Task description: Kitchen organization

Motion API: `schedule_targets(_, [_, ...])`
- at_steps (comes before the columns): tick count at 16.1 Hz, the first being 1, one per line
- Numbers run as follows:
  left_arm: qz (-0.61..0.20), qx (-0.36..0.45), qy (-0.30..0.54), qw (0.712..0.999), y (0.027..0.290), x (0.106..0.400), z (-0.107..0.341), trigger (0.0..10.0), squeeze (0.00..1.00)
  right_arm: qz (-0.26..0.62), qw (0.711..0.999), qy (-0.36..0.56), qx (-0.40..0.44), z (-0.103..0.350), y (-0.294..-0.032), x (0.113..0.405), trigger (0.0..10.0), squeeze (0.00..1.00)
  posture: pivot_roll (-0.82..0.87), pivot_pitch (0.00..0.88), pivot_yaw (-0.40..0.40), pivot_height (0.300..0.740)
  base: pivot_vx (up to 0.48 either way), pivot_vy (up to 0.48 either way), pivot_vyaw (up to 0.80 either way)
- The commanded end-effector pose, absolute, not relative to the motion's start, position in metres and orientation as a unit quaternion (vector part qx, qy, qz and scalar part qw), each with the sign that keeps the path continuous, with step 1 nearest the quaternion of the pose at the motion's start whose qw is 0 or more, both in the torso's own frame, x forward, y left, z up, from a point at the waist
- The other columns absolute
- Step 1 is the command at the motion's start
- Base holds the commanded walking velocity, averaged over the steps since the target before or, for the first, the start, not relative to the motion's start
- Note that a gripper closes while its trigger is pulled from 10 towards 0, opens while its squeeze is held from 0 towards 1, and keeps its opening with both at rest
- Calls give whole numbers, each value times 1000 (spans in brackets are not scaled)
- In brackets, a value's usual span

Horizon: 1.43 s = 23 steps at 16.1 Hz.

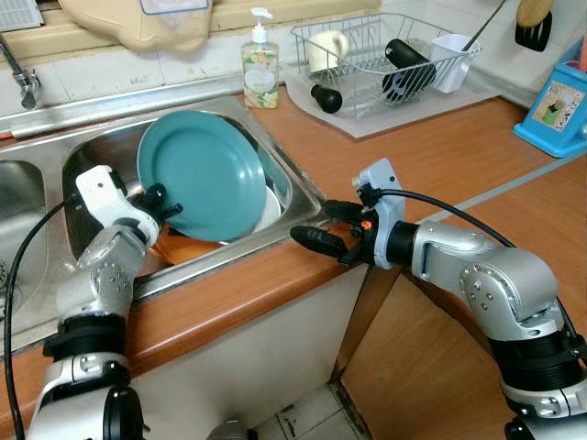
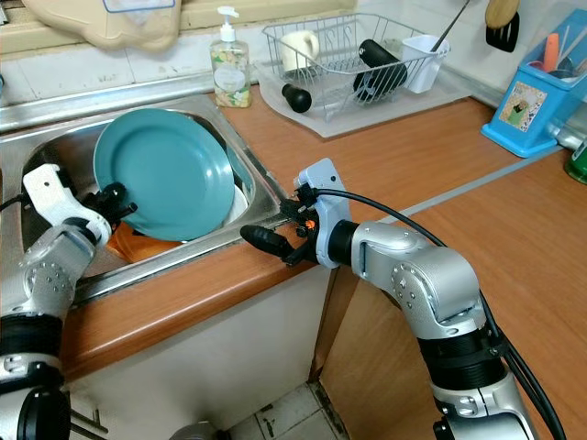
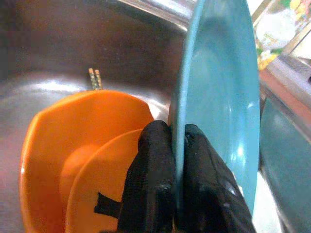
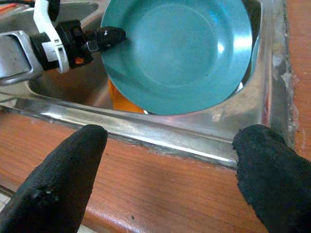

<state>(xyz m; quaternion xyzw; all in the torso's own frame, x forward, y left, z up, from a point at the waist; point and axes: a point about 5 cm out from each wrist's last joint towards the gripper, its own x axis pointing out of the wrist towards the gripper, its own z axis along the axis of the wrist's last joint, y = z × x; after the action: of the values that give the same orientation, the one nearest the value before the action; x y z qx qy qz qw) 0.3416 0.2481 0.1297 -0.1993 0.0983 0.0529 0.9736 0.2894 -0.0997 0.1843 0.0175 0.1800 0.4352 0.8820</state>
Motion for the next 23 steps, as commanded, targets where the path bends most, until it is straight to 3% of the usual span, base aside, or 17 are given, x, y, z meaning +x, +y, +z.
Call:
schedule_targets(1, [74,-179,137,972,252,338,116,10000,1000,434,883,177,8,185,-102,289,10000,1000,-20,0,46,740,0,0,0])
schedule_targets(13, [110,-67,178,976,279,328,115,10000,1000,365,915,167,17,182,-117,303,10000,1000,-15,0,49,740,0,0,0])
schedule_targets(15, [107,-7,162,981,282,327,121,10000,1000,355,922,153,6,185,-118,304,10000,1000,-16,0,51,740,0,0,0])
schedule_targets(20, [94,61,-17,994,276,320,174,10000,969,276,960,41,-22,202,-122,310,10000,1000,-16,0,47,740,0,0,320])
schedule_targets(21, [67,76,-45,994,263,315,182,10000,639,262,965,12,-25,206,-119,307,10000,1000,-15,0,47,740,0,0,800])
schedule_targets(22, [56,78,-53,994,258,313,184,10000,447,260,965,4,-27,207,-117,305,10000,1000,-15,0,47,740,0,0,800])
schedule_targets(23, [21,61,-72,995,236,306,189,10000,82,249,968,-18,-21,208,-113,300,10000,1000,-16,0,44,740,0,0,800])
